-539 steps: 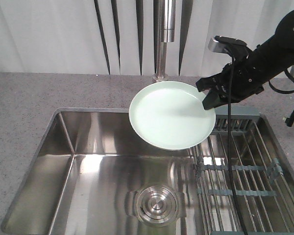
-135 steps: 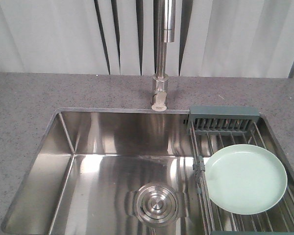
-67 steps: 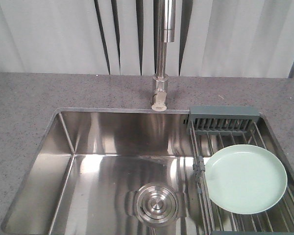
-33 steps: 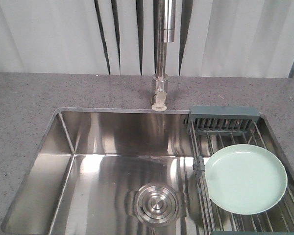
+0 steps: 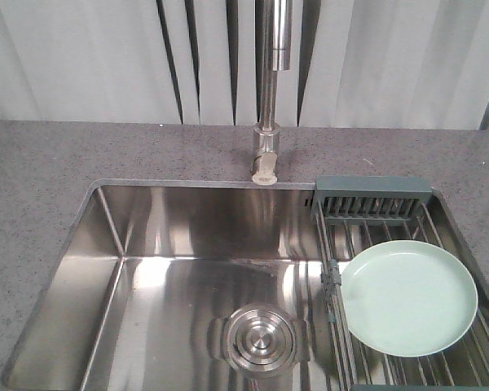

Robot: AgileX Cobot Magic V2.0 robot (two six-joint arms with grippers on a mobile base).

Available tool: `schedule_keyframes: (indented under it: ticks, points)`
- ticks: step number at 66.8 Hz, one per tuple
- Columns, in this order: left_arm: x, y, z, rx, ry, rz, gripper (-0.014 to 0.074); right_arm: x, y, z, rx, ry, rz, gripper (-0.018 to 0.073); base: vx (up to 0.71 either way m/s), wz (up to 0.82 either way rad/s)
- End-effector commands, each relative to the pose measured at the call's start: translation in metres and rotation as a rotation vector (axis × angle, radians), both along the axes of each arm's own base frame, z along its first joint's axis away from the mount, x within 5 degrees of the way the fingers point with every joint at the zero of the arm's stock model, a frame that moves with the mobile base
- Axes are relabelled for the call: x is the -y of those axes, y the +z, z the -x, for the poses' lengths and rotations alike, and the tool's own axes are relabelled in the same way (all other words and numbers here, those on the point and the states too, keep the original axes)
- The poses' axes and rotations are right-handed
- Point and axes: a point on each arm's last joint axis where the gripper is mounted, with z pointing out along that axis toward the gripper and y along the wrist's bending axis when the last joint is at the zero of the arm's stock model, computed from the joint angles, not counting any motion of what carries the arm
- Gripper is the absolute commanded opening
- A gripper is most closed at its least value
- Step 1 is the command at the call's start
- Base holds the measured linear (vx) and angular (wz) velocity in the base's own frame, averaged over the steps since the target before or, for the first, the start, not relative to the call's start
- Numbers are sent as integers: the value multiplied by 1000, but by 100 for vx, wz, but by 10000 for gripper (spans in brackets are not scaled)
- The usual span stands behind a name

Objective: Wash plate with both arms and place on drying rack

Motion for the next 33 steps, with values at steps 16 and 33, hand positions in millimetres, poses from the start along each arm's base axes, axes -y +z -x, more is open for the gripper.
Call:
schedule_keyframes:
  ticks: [16,33]
  points:
    - [16,28,-76,-122,-5,-70,590,0,12,-3,81,-2,-13,-9,0,0]
    - [34,25,-141,-185,-107,-95,590,0,12,-3,81,-2,-13,-9,0,0]
